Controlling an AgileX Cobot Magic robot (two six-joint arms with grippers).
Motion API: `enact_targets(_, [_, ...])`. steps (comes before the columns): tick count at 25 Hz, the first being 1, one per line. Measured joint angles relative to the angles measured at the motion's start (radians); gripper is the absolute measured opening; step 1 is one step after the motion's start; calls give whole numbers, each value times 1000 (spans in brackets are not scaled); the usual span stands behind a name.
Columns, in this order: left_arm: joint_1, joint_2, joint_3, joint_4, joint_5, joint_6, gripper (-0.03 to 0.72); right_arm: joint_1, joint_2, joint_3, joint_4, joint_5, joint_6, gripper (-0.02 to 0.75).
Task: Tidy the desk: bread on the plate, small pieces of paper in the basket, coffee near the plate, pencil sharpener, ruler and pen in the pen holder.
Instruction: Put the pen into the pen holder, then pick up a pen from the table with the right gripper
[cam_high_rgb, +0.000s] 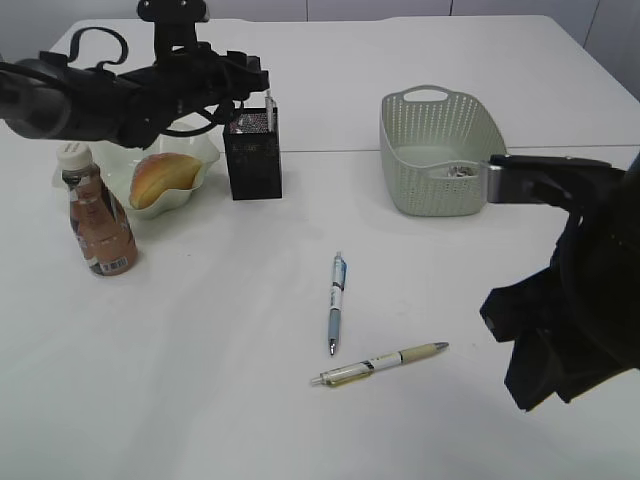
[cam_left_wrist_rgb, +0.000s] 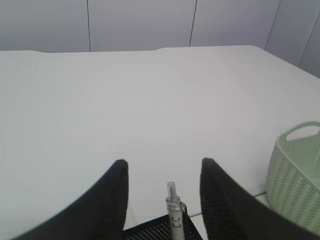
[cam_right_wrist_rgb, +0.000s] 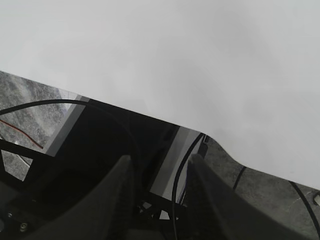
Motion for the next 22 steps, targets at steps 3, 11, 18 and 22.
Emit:
enact_targets(3, [0, -49, 0, 0, 105, 0, 350, 0, 0, -47, 0, 0, 0, 260])
enact_targets(11, [0, -232, 0, -2, 526, 0, 349, 0, 0, -154, 0, 2, 3, 260])
enact_targets(18, [0, -399, 0, -9, 990, 0, 330, 0, 0, -189, 0, 8, 56, 260])
enact_targets(22, [0, -470, 0, -25, 1270, 3, 285, 0, 12, -220, -2, 12, 79, 260])
